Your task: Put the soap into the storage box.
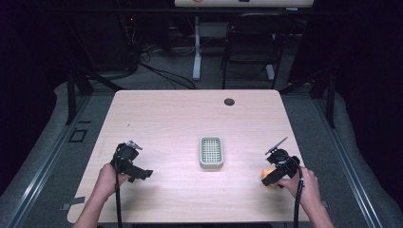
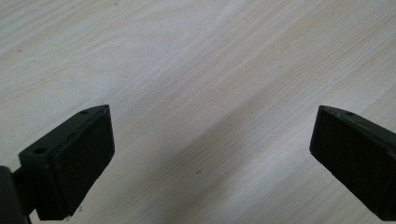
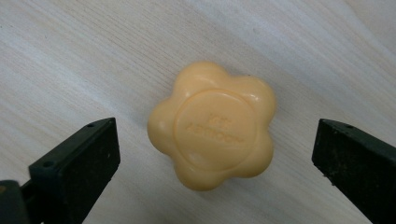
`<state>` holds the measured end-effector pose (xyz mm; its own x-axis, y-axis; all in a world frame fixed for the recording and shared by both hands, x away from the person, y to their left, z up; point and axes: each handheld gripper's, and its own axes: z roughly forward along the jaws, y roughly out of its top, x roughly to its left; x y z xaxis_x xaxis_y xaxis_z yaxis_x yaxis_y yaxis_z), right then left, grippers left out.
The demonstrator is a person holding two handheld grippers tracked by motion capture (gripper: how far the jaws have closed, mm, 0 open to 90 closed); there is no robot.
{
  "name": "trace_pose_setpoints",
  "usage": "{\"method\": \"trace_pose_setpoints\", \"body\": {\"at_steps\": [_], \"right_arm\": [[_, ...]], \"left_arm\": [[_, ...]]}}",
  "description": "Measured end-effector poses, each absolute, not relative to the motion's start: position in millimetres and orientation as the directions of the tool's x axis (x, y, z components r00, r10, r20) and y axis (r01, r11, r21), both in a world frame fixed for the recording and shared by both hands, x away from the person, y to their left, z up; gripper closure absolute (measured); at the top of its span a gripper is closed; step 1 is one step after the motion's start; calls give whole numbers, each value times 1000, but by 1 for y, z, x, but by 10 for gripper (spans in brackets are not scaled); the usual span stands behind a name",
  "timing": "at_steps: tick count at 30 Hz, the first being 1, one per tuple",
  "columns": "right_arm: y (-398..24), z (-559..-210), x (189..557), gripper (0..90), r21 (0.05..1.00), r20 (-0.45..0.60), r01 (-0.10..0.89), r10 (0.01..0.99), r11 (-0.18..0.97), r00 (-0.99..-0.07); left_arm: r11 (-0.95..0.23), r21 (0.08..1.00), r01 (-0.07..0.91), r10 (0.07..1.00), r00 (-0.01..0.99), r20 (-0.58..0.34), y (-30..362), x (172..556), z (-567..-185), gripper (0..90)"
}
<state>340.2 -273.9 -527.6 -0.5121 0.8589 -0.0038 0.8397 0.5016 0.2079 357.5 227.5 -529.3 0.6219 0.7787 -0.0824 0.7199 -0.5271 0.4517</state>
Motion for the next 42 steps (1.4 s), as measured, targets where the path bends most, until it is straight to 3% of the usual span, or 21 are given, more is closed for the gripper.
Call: {"method": "trace_pose_setpoints", "body": {"at_steps": [6, 7, 10, 12, 21, 23, 27, 30, 34, 42], "right_arm": [[-270, -530, 345, 40, 174, -13, 835, 849, 522, -528], [-269, -534, 343, 48, 214, -2, 843, 863, 494, -505], [-268, -529, 349, 118, 122, -18, 823, 830, 555, -558], [-267, -533, 348, 131, 168, -3, 837, 849, 521, -528], [-266, -533, 352, 177, 131, -7, 832, 840, 538, -542], [-265, -536, 350, 196, 185, 11, 845, 859, 502, -512], [-264, -534, 354, 214, 116, -3, 833, 839, 541, -545], [-263, -538, 353, 226, 144, -3, 846, 855, 513, -518], [-264, -537, 355, 233, 95, -9, 835, 839, 542, -543], [-265, -540, 355, 259, 86, -1, 844, 847, 529, -531]], "left_arm": [[-527, 452, 720, 779, 622, -84, 228, 358, -529, 0], [-527, 452, 720, 778, 622, -84, 228, 358, -529, 0], [-526, 451, 721, 779, 621, -86, 228, 357, -529, 0], [-526, 452, 720, 779, 622, -85, 228, 358, -529, 0], [-527, 452, 720, 777, 623, -85, 228, 358, -529, 0], [-528, 452, 719, 777, 624, -86, 227, 357, -529, 0], [-527, 452, 720, 778, 623, -85, 228, 357, -529, 0], [-527, 452, 720, 778, 623, -86, 228, 357, -529, 0], [-528, 451, 720, 777, 623, -86, 228, 357, -529, 0], [-531, 449, 719, 775, 626, -86, 227, 357, -529, 0]]}}
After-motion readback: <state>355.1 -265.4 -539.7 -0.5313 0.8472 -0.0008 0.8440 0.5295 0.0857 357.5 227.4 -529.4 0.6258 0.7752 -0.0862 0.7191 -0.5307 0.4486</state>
